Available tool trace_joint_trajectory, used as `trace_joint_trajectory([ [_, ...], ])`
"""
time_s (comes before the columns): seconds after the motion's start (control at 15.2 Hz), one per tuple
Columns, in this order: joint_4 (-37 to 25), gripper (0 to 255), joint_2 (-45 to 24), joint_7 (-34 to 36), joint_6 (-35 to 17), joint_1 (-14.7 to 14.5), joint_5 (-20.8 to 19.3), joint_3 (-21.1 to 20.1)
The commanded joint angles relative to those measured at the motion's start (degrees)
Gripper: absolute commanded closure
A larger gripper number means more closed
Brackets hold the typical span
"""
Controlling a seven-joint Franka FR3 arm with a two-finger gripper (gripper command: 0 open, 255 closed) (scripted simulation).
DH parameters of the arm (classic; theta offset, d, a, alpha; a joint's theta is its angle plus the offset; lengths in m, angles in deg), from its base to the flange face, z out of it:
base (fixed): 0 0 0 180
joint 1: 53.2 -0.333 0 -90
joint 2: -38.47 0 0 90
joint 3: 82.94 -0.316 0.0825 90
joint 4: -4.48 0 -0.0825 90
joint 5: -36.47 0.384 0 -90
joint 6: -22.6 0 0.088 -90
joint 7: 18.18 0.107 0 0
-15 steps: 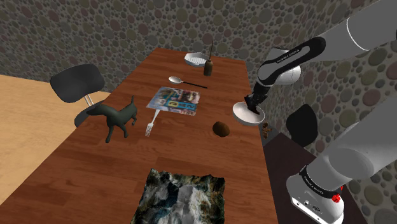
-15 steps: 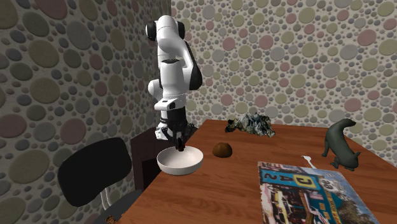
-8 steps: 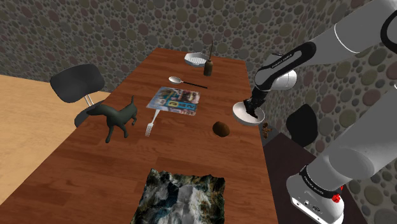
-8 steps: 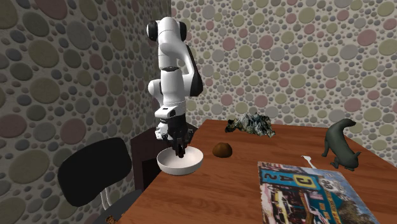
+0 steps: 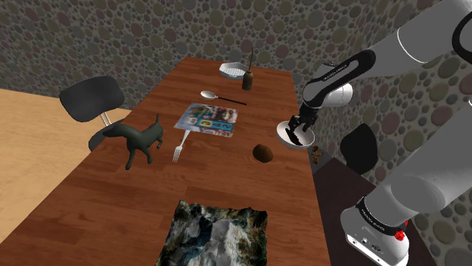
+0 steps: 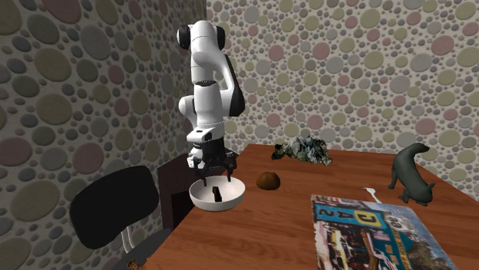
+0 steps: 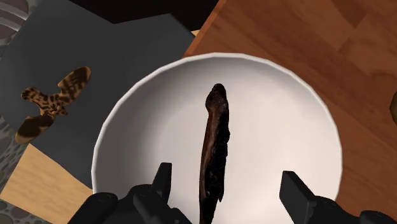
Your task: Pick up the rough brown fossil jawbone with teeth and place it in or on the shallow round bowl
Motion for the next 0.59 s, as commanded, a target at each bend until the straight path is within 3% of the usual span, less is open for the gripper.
trace_joint_trajectory([
  [0.0,0.0,0,0.0,0.0,0.0,0.0,0.0,0.0],
  [0.13,0.0,0,0.0,0.0,0.0,0.0,0.0,0.0],
  [0.4,-1.22,0,7.22,3.33,8.02,0.78,-4.7,0.34],
  [0.53,-1.22,0,7.21,3.33,8.02,0.82,-4.7,0.3],
])
